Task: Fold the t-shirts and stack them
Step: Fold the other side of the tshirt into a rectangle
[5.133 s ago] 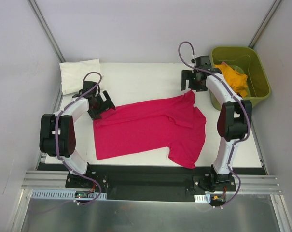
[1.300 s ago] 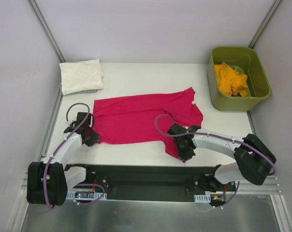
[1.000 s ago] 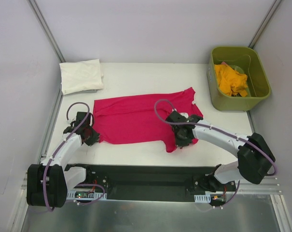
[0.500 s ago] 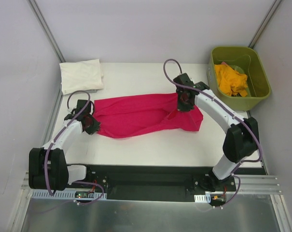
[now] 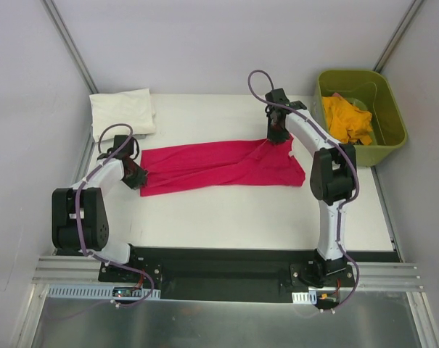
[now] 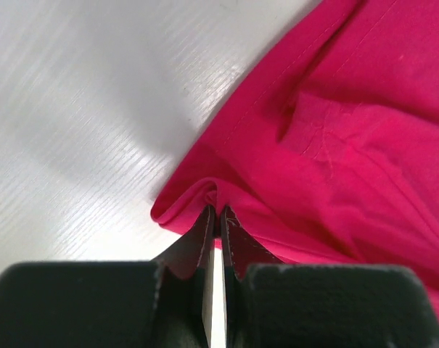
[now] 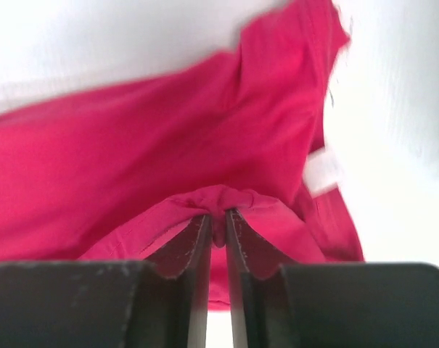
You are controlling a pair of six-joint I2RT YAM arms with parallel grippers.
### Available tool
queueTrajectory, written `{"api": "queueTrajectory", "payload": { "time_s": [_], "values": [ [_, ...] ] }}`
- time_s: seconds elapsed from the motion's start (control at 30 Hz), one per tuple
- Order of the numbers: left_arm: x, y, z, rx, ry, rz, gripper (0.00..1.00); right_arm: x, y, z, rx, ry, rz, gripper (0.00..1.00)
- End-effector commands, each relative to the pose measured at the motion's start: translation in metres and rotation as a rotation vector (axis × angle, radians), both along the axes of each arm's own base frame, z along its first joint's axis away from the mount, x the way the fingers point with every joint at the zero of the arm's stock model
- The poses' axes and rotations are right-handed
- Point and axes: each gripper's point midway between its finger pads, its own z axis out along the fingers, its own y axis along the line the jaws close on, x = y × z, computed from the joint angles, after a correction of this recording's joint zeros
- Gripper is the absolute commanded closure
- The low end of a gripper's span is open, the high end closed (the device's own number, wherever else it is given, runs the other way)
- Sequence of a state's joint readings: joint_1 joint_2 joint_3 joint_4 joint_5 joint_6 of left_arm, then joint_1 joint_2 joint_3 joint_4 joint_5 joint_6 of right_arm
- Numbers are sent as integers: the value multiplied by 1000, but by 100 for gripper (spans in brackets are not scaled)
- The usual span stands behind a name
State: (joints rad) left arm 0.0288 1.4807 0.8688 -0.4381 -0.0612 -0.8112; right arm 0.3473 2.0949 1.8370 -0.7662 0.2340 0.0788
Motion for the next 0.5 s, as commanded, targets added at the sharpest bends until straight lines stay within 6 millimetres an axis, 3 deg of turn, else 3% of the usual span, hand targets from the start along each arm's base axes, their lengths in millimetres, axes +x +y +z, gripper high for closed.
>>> {"api": "queueTrajectory", "payload": {
  "time_s": [0.0, 0.1, 0.13, 0.17, 0.2, 0.23, 0.3, 0.33, 0.37, 0.4, 0.47],
  "values": [
    [20, 11, 11, 32, -29, 14, 100, 44, 5, -5, 4, -66, 84, 83],
    [28, 9, 18, 20, -52, 4, 72, 49, 4, 7, 18, -59, 82, 70],
    [28, 9, 20, 16, -56, 3, 66, 48, 3, 11, 15, -66, 82, 59],
    [28, 9, 24, 16, -69, 3, 36, 45, 1, 13, 10, -66, 87, 47],
    [29, 8, 27, 14, -80, 0, 16, 43, -2, 17, 0, -74, 84, 33],
    [28, 8, 30, 12, -89, -1, 1, 40, -4, 34, 3, -109, 82, 8],
    [28, 5, 41, 1, -124, -8, 1, 26, -10, 32, -5, -94, 76, 3],
    [29, 4, 45, -5, -138, -10, 1, 22, -9, 50, 16, -134, 80, 3],
    [28, 0, 53, -25, -163, -20, 1, 16, -7, 53, 35, -134, 86, 3],
    [29, -2, 56, -35, -176, -21, 1, -1, -2, 40, 76, -88, 104, 3],
    [29, -8, 62, -63, -196, -37, 1, -11, 12, 51, 177, -125, 138, 3]
  ]
}}
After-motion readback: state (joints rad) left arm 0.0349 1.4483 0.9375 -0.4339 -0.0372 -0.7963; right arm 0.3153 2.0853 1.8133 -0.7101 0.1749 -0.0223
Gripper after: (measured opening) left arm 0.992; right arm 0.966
